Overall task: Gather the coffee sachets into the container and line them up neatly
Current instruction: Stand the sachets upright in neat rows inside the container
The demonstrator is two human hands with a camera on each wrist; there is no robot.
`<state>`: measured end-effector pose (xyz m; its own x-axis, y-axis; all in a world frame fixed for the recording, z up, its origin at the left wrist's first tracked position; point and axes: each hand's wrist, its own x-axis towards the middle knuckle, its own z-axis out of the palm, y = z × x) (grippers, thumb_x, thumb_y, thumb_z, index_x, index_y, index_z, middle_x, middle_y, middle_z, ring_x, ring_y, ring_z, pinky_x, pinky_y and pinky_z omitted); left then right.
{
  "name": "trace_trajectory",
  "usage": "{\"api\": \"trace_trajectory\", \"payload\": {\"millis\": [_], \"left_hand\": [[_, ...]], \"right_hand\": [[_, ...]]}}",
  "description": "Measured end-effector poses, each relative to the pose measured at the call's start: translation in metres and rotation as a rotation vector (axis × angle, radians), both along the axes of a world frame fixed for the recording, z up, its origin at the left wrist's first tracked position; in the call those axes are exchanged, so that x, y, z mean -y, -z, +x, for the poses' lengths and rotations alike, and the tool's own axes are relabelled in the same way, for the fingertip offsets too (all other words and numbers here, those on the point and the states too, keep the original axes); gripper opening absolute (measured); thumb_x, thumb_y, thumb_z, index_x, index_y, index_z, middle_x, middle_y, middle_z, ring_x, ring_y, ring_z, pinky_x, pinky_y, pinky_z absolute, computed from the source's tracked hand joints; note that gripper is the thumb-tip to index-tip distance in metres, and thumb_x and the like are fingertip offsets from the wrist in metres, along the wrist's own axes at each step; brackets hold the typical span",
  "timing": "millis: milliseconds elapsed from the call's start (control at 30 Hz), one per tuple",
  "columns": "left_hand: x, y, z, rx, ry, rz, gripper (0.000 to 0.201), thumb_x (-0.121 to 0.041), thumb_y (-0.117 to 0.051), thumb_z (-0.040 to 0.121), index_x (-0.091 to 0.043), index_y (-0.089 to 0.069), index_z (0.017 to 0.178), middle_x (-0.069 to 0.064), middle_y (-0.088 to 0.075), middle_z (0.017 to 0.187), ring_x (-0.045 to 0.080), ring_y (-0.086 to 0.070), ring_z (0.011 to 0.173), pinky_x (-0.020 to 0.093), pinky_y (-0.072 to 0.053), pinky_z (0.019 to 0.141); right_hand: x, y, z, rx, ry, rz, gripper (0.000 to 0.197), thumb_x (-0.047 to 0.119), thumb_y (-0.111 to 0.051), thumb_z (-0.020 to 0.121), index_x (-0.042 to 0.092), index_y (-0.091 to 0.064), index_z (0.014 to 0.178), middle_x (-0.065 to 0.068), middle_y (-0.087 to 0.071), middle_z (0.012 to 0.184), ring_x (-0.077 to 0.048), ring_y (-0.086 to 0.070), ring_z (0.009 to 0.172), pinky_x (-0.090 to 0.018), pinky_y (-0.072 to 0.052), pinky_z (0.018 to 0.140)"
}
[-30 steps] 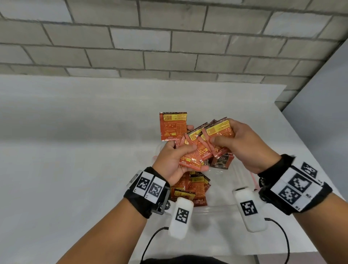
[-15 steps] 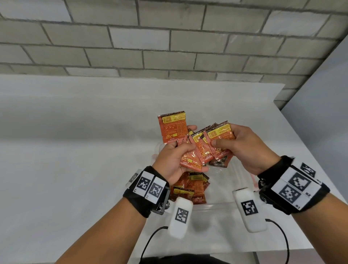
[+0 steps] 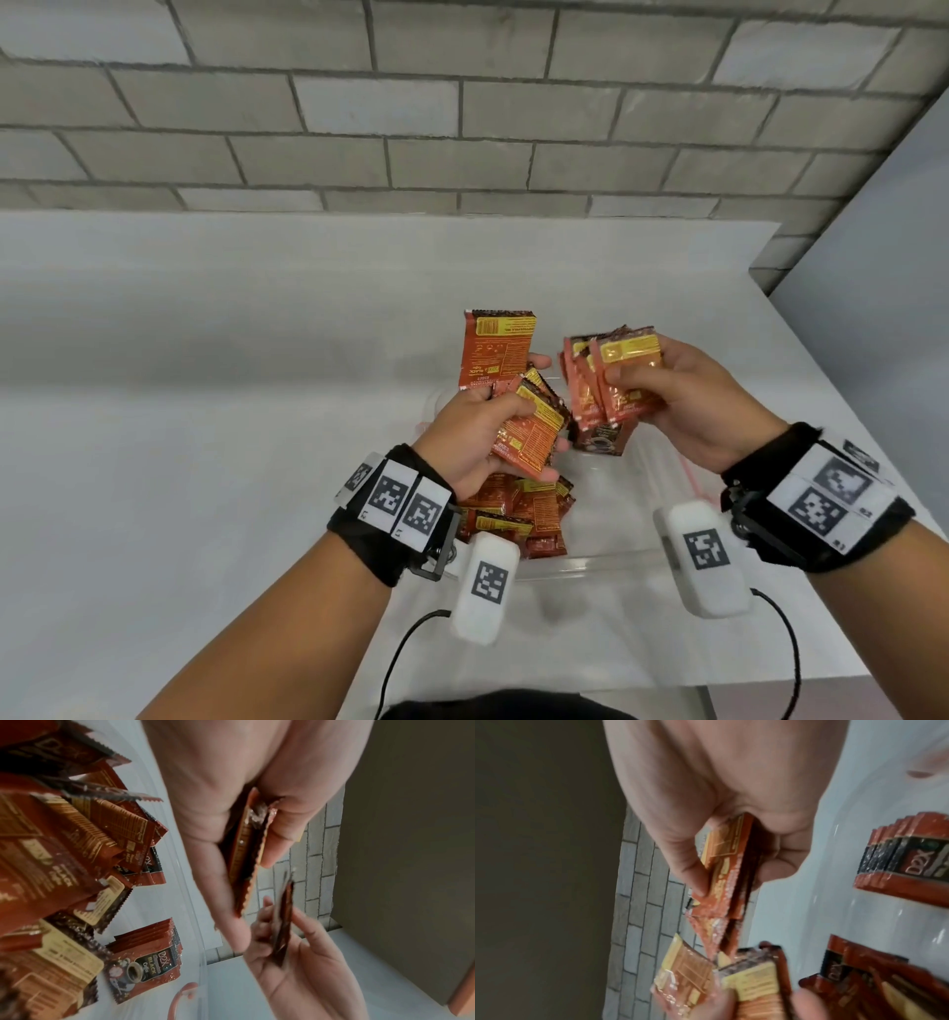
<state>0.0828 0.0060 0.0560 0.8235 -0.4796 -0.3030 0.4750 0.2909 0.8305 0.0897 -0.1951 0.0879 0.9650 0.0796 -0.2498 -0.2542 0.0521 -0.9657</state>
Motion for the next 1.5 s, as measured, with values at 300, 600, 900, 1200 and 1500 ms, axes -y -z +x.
{"api": "trace_trajectory", "payload": {"millis": [300,600,900,1200,1500], "left_hand": [[0.010,0.000,0.002,-0.059,0.093,0.179,0.032,-0.004,-0.051,0.094,-0.008,-0.047,0.126,0.025,-0.062,0.111,0.034,-0.067,0.088,0.048,-0.057,0.067],[0.007,0.001,0.001,0.030,0.093,0.166,0.032,-0.002,-0.048,0.096,-0.026,-0.049,0.118,0.022,-0.059,0.110,0.032,-0.066,0.088,0.049,-0.056,0.069],[-0.004,0.006,0.007,-0.009,-0.191,-0.038,0.053,-0.010,-0.057,0.087,-0.017,-0.043,0.138,0.019,-0.062,0.122,0.034,-0.065,0.103,0.055,-0.054,0.082],[0.011,0.005,0.006,0.076,-0.267,0.031,0.030,-0.012,-0.064,0.086,-0.005,-0.060,0.115,0.008,-0.071,0.098,0.024,-0.069,0.089,0.042,-0.059,0.072],[0.001,0.007,0.006,-0.072,-0.237,-0.263,0.037,-0.005,-0.036,0.096,-0.014,-0.051,0.129,0.016,-0.062,0.124,0.036,-0.061,0.110,0.057,-0.048,0.092]], "right_hand": [[-0.028,-0.013,0.005,0.016,-0.169,0.120,0.031,0.014,-0.064,0.073,0.007,-0.064,0.103,-0.006,-0.072,0.092,-0.017,-0.067,0.082,-0.029,-0.055,0.079],[-0.026,-0.016,0.007,0.026,-0.178,0.086,0.031,0.011,-0.060,0.077,0.005,-0.065,0.107,-0.008,-0.072,0.100,-0.019,-0.068,0.091,-0.033,-0.051,0.089],[-0.004,-0.007,-0.002,-0.065,-0.057,0.090,0.039,0.017,-0.063,0.074,0.003,-0.061,0.110,-0.011,-0.072,0.095,-0.021,-0.067,0.082,-0.033,-0.054,0.074],[-0.023,0.004,-0.013,-0.119,-0.107,0.016,0.044,0.014,-0.065,0.076,0.010,-0.058,0.119,-0.011,-0.069,0.111,-0.028,-0.066,0.102,-0.044,-0.054,0.089],[-0.008,0.005,-0.007,-0.122,0.020,0.106,0.035,0.010,-0.063,0.076,0.008,-0.061,0.111,-0.009,-0.072,0.096,-0.020,-0.069,0.085,-0.040,-0.056,0.080]]}}
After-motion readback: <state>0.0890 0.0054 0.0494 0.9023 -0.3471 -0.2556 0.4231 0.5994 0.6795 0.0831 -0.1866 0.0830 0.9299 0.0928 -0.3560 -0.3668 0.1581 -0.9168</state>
